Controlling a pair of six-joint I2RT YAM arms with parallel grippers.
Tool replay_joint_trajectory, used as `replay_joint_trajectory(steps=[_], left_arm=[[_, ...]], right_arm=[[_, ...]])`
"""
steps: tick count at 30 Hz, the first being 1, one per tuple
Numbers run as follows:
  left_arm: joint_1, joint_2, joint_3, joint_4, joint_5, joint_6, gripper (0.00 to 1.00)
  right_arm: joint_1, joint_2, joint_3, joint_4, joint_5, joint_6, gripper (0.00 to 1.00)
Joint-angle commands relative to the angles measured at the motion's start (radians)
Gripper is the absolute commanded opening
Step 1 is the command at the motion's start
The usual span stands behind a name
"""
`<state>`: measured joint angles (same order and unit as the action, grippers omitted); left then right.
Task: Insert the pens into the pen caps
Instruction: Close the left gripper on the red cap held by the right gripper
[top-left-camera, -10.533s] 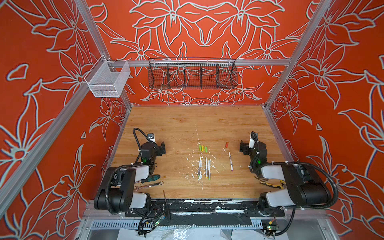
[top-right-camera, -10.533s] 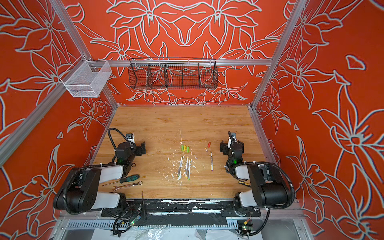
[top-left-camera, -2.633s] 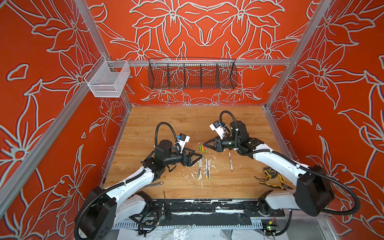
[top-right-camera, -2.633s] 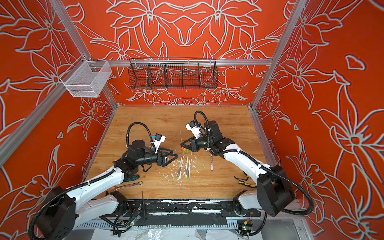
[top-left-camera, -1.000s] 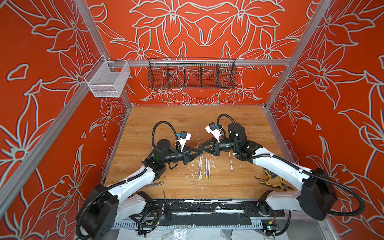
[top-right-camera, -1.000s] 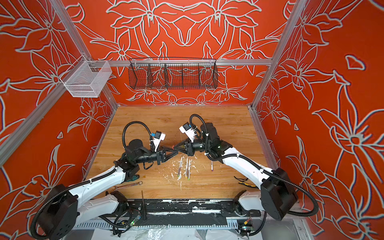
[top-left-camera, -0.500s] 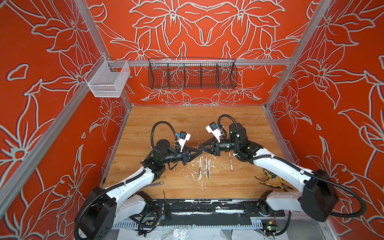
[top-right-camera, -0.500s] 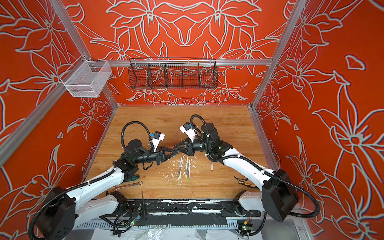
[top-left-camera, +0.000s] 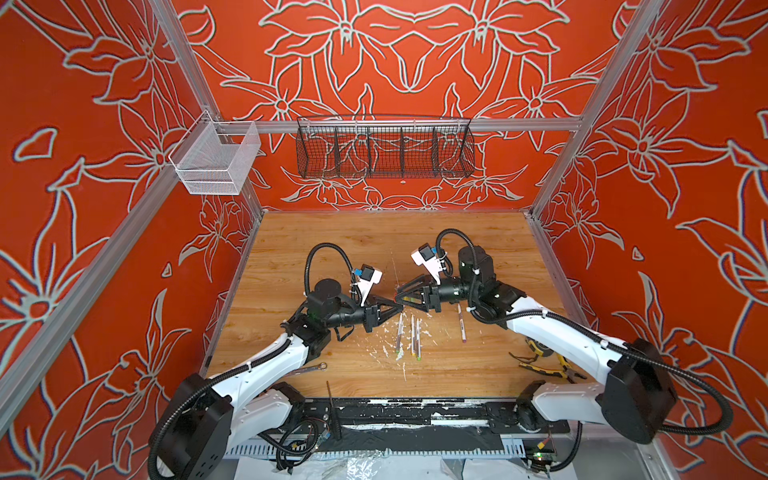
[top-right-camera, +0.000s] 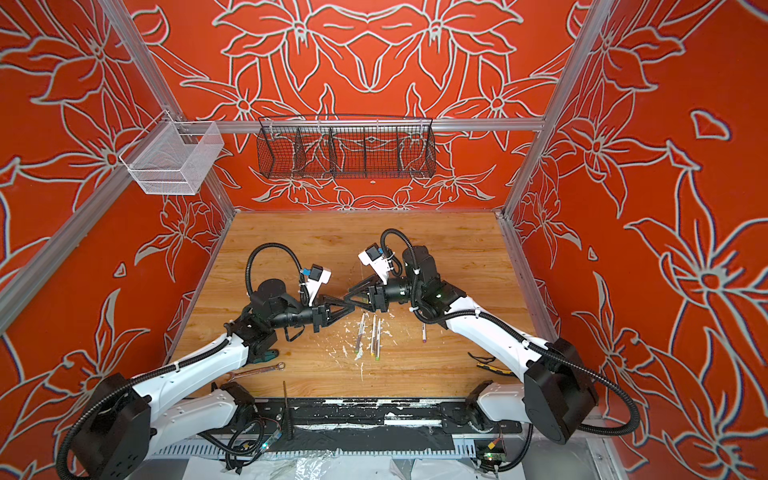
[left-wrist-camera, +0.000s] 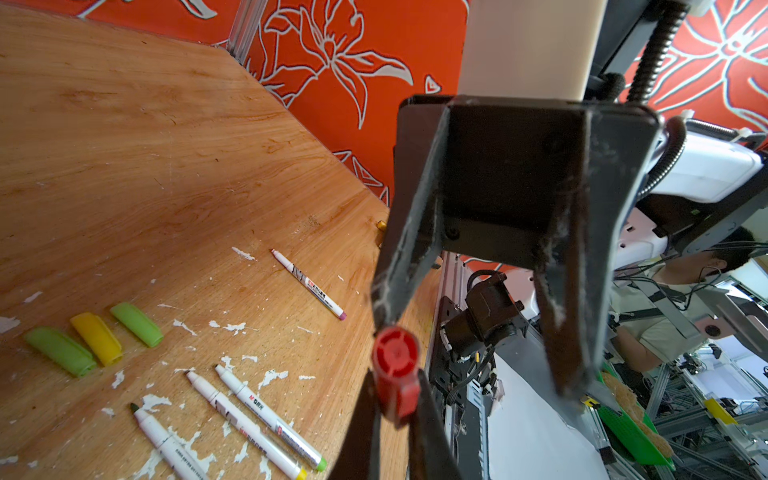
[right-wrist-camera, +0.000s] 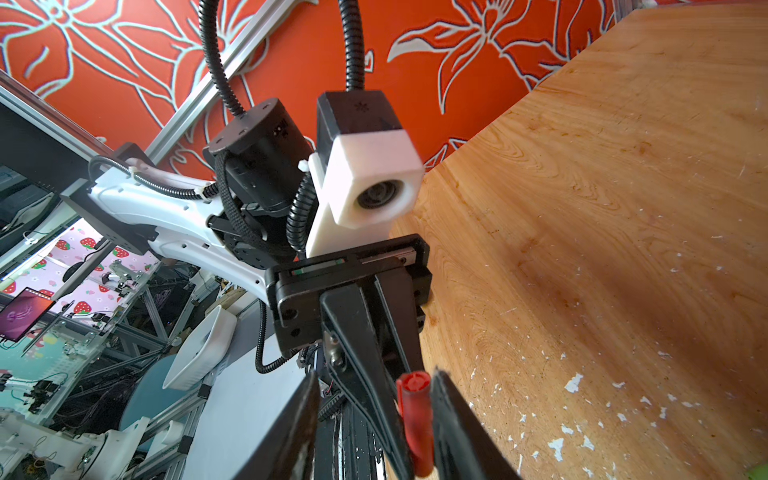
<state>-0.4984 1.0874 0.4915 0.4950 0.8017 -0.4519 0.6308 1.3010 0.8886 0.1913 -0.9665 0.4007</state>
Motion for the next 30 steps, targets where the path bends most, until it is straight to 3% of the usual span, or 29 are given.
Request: replay_joint_trajectory(steps=[1, 12, 24, 30], left_arm=[[0.001, -0.014, 0.018, 0.001, 0.044, 0.017, 0.00], [0.001, -0.004, 0.022, 0.029, 0.111, 0.009, 0.00], [0.001, 0.011, 0.030, 0.025, 0.122, 0.009, 0.00], [0.001, 0.006, 0.032, 0.022, 0.119, 0.011, 0.00]], right_arm=[[0.009, 0.004, 0.019, 0.019, -0.035, -0.002, 0.47], [0.012, 0.027, 0.036, 0.011, -0.041, -0.008, 0.46], [0.026, 0.036, 0.052, -0.029, -0.049, -0.034, 0.19], [0.029, 0.040, 0.055, -0.066, -0.042, -0.054, 0.30]])
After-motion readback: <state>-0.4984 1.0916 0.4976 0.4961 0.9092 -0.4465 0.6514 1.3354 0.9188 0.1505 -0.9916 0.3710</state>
